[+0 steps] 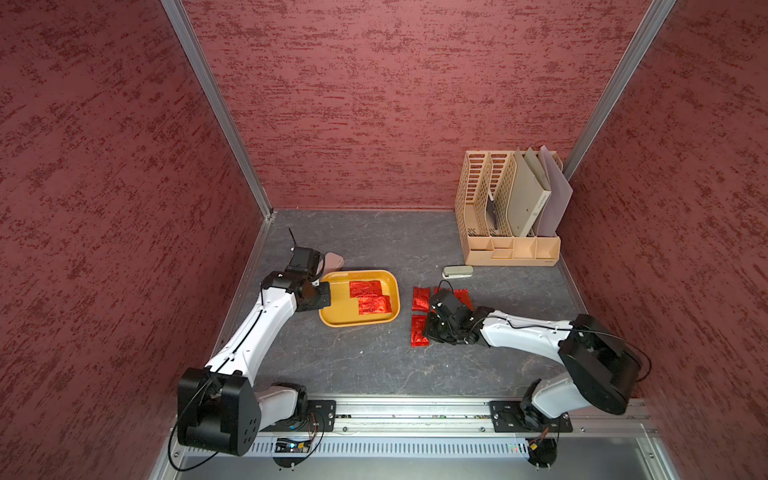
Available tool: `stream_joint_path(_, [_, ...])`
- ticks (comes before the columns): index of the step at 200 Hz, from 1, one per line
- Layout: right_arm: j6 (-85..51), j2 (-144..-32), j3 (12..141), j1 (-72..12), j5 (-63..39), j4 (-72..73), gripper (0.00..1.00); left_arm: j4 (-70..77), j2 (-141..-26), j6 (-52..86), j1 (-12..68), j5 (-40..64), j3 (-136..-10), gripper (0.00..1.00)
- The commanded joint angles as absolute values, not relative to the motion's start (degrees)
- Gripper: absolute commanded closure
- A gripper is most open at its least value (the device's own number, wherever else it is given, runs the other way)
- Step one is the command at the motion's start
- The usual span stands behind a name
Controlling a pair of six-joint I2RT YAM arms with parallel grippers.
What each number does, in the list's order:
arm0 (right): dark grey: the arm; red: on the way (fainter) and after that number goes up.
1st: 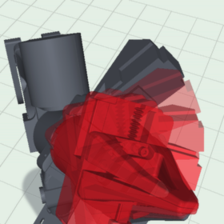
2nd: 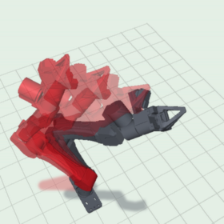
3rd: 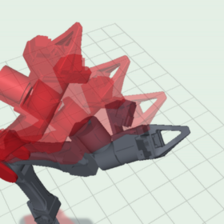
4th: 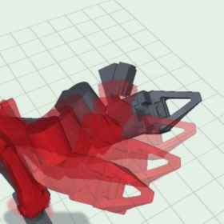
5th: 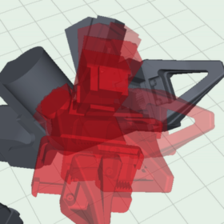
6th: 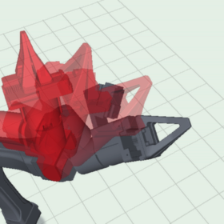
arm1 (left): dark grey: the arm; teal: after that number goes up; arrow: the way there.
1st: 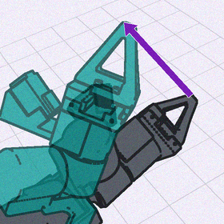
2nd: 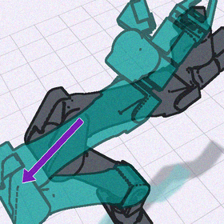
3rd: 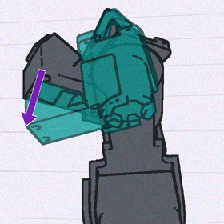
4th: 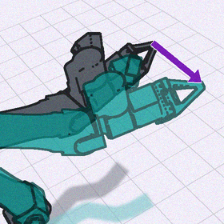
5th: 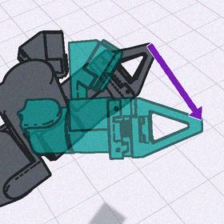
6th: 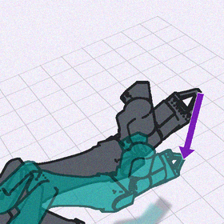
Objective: Take the tea bags out of the storage box
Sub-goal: Place the tea bag at the center of the board.
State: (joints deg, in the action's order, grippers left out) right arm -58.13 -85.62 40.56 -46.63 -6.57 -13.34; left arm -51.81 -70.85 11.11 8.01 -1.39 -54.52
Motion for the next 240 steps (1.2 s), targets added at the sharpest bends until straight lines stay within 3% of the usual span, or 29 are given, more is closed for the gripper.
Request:
stream_joint_path(1, [-57.08,-83.84,39.20,-47.03,-5.01,-15.82,1.00,-51.35,-71.02,11.34,7.57,-0.62,-55.54,1.00])
stream_joint_path(153, [-55.43,-86.98,39.69,-47.10,-8.44,-14.24,1.00,-51.41,-71.28,11.08,7.38,0.26,-55.63,1.00])
stream_joint_path(202, [-55.46,-85.29,39.32,-47.11,-7.62,-15.55,0.80,-51.42,-71.64,11.07,7.21,0.43,-55.63,1.00])
stream_joint_path(240, [-54.90,-84.01,40.20,-47.11,-6.85,-17.51,0.75,-51.36,-71.64,11.08,7.18,0.35,-55.63,1.00])
